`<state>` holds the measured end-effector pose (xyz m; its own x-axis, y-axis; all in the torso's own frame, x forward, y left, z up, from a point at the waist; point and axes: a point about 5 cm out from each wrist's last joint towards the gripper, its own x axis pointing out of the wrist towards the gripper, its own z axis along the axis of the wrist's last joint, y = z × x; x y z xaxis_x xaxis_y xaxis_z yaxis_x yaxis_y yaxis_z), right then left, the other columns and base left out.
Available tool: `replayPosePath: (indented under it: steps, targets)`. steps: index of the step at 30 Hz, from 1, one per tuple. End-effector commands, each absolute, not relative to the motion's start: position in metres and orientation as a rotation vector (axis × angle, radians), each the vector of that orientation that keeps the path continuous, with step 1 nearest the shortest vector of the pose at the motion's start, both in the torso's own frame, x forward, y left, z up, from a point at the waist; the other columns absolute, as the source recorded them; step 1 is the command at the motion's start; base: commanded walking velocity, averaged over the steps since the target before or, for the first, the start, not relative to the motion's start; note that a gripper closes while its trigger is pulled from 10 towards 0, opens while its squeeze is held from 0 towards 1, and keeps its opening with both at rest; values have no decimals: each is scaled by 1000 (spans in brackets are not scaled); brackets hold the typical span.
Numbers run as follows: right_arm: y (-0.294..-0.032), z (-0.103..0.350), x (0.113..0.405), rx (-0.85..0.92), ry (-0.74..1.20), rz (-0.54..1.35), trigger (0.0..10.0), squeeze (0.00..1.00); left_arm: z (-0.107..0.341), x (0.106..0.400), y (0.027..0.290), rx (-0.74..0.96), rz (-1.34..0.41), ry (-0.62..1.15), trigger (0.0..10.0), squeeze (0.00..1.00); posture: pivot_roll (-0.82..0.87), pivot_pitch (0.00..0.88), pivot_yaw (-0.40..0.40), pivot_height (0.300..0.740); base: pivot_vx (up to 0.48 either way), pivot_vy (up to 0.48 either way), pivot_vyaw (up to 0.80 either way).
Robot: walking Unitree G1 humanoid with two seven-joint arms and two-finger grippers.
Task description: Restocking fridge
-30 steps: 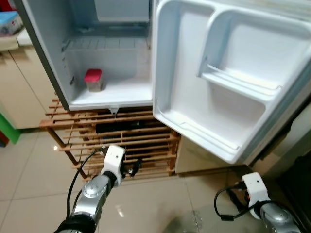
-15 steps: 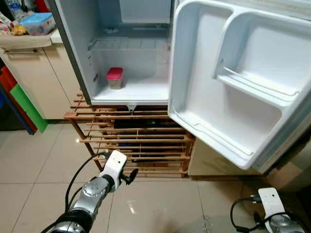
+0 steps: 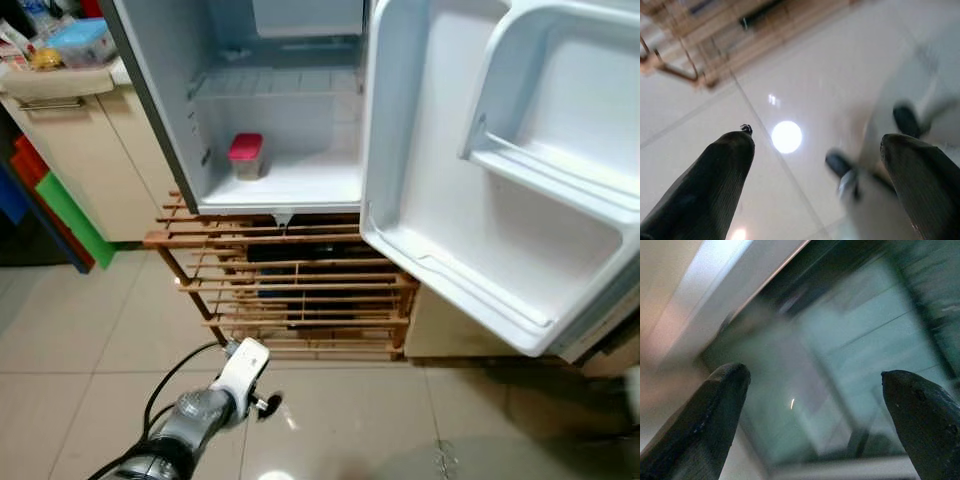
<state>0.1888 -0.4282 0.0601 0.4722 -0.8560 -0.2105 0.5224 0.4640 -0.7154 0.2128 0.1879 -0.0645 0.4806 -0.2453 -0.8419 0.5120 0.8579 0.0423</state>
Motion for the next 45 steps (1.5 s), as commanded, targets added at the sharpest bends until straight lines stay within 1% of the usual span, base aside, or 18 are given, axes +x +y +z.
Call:
replayPosePath:
  steps: [1,4,6,9,10,12,14,15,16,20,21,25,26,27,36,39,41,45]
  targets:
    - [-407,52,207,-540,560,-836,10000,0,-68,210,182,350,-494,977,10000,0,-162,24,39,740,0,0,0]
    - [-399,55,221,-463,505,-771,10000,0,-69,208,181,359,-492,981,10000,0,-161,23,39,740,0,0,0]
    - [-379,49,237,-355,477,-616,10000,0,-71,206,179,373,-486,989,10000,0,-161,24,36,740,0,0,0]
    - [-361,44,248,-281,468,-476,10000,0,-73,204,178,380,-478,1002,10000,0,-161,24,36,740,0,0,0]
    - [-346,41,255,-238,455,-370,10000,0,-75,200,177,386,-477,1016,10000,0,-164,27,36,740,0,0,0]
    - [-339,39,258,-216,452,-320,10000,0,-76,198,177,393,-478,1022,10000,0,-168,29,37,740,0,0,0]
    - [-311,33,264,-165,451,-125,10000,0,-79,194,174,402,-485,1033,10000,0,-170,31,38,740,0,0,0]
    - [-311,33,264,-165,451,-125,10000,0,-79,194,174,402,-485,1033,10000,0,-170,31,38,740,0,0,0]
    - [-296,33,266,-135,436,-20,10000,0,-77,197,177,406,-485,1033,10000,0,-170,31,38,740,0,0,0]
    - [-258,40,266,-47,394,219,10000,0,-73,202,185,416,-484,1033,10000,0,-174,33,39,740,0,0,0]
    - [-258,40,266,-47,394,219,10000,0,-73,202,185,416,-484,1033,10000,0,-174,33,39,740,0,0,0]
    - [-192,73,249,102,341,662,10000,0,-76,196,186,432,-504,1068,10000,0,-178,33,40,740,0,0,0]
    - [-192,73,249,102,341,662,10000,0,-76,196,186,432,-504,1068,10000,0,-178,33,40,740,0,0,0]
    - [-178,82,242,109,338,745,10000,0,-79,190,187,433,-515,1095,10000,0,-180,31,36,740,0,0,0]
    - [-198,68,252,32,438,583,10000,0,-88,170,190,436,-525,1174,10000,0,-170,26,28,740,0,0,0]
    - [-204,68,259,-24,443,481,10000,0,-87,173,190,441,-510,1165,10000,0,-164,22,27,740,0,0,0]
    - [-208,71,273,-61,400,355,10000,0,-81,187,186,443,-486,1100,10000,0,-155,13,26,740,0,0,0]
    - [-206,70,283,-67,359,269,10000,0,-71,208,177,440,-490,1003,10000,0,-146,12,21,740,0,0,0]
